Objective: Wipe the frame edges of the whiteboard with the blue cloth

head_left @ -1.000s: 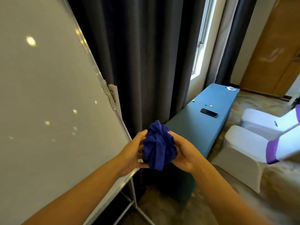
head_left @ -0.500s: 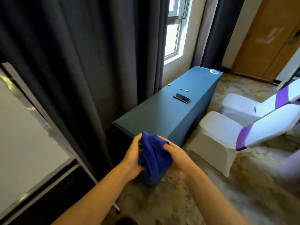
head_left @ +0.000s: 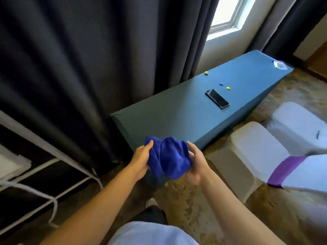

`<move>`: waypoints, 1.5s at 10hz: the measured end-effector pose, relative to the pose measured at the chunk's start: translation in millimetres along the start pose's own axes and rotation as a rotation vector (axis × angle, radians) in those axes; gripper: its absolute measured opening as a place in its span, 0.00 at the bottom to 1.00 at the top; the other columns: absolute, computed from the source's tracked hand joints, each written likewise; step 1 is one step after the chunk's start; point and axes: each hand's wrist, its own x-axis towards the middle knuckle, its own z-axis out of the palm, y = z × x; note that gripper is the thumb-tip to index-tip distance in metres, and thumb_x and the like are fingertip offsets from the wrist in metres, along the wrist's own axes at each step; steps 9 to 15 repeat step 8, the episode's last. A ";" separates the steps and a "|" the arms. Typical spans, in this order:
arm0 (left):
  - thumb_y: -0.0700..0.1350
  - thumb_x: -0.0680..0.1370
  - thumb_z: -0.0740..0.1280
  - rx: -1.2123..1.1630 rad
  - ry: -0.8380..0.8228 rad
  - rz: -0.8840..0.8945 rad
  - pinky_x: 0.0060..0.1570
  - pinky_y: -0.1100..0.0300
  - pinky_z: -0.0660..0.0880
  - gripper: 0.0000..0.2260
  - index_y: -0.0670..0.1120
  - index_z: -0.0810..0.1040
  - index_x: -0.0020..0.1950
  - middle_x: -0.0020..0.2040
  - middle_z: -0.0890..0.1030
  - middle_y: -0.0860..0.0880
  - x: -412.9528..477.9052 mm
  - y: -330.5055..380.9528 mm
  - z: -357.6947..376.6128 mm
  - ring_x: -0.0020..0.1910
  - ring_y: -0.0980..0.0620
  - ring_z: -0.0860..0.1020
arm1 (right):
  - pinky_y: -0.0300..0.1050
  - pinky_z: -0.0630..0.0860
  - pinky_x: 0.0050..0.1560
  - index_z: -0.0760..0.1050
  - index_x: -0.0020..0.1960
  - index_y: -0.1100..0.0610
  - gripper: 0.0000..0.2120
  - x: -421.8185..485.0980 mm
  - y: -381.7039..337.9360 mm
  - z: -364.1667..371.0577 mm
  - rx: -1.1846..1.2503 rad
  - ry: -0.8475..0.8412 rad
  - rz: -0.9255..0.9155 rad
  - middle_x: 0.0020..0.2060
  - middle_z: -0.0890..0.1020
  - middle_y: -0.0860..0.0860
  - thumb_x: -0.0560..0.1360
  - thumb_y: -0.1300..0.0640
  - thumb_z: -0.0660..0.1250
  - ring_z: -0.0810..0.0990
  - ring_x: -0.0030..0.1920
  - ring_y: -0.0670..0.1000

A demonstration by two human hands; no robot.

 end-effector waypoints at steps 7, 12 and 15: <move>0.33 0.72 0.66 -0.241 0.662 -0.295 0.56 0.39 0.72 0.24 0.50 0.70 0.66 0.57 0.77 0.45 87.7 -58.2 65.6 0.52 0.43 0.76 | 0.55 0.81 0.52 0.76 0.57 0.51 0.11 192.3 -136.0 -61.5 -0.930 -0.016 0.346 0.52 0.83 0.53 0.79 0.60 0.59 0.84 0.50 0.58; 0.35 0.72 0.67 -0.153 0.753 -0.234 0.52 0.44 0.75 0.24 0.49 0.71 0.67 0.54 0.78 0.46 76.9 -55.3 85.2 0.51 0.46 0.77 | 0.48 0.80 0.43 0.77 0.58 0.53 0.13 188.3 -146.9 -49.2 -1.086 -0.120 0.271 0.52 0.84 0.53 0.79 0.60 0.57 0.84 0.46 0.57; 0.35 0.72 0.67 -0.153 0.753 -0.234 0.52 0.44 0.75 0.24 0.49 0.71 0.67 0.54 0.78 0.46 76.9 -55.3 85.2 0.51 0.46 0.77 | 0.48 0.80 0.43 0.77 0.58 0.53 0.13 188.3 -146.9 -49.2 -1.086 -0.120 0.271 0.52 0.84 0.53 0.79 0.60 0.57 0.84 0.46 0.57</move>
